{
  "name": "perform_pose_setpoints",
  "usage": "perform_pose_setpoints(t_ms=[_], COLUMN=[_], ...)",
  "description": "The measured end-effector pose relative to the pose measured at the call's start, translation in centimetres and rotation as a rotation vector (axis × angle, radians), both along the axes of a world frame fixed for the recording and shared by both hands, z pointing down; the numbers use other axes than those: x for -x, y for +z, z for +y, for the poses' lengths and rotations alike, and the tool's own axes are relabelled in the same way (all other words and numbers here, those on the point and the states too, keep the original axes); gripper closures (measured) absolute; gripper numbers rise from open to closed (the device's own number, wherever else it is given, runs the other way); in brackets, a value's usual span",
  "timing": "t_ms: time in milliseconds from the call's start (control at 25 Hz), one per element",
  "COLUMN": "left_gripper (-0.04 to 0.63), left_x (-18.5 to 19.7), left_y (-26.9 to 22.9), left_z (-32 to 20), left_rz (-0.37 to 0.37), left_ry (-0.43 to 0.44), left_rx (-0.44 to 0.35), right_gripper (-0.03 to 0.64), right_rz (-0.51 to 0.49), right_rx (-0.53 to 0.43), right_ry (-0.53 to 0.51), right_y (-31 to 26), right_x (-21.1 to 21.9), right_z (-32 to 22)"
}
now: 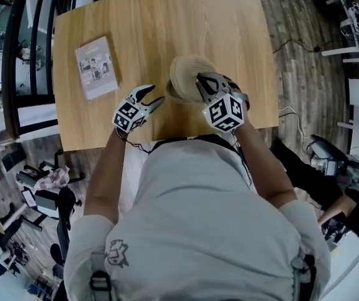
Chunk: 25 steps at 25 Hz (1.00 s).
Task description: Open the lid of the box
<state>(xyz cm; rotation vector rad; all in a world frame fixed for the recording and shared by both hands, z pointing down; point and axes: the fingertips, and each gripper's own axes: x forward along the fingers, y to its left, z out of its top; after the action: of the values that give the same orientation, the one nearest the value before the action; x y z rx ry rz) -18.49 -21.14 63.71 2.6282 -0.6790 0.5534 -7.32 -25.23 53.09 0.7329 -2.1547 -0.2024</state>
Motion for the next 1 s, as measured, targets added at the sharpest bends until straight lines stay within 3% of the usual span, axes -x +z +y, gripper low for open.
perform_pose_setpoints(t_ms=[280, 640, 720, 1000], left_gripper=[0.379, 0.557, 0.588, 0.591], left_x=[-0.6, -2.0, -2.2, -4.3], left_y=[-7.7, -17.2, -18.4, -20.6], left_z=[-1.4, -2.2, -2.2, -1.6], left_rz=[0.085, 0.269, 0.279, 0.252], left_ry=[-0.114, -0.218, -0.236, -0.244], left_rx=[-0.115, -0.214, -0.244, -0.302], right_gripper=[0.600, 0.600, 0.600, 0.600], right_rz=[-0.182, -0.336, -0.377, -0.445], right_rx=[-0.001, -0.034, -0.033, -0.044], right_ry=[0.080, 0.093, 0.103, 0.112], right_y=[-3.3, -6.0, -6.3, -7.7], right_x=[0.5, 0.7, 0.4, -1.9], right_z=[-0.2, 0.7, 1.0, 1.5])
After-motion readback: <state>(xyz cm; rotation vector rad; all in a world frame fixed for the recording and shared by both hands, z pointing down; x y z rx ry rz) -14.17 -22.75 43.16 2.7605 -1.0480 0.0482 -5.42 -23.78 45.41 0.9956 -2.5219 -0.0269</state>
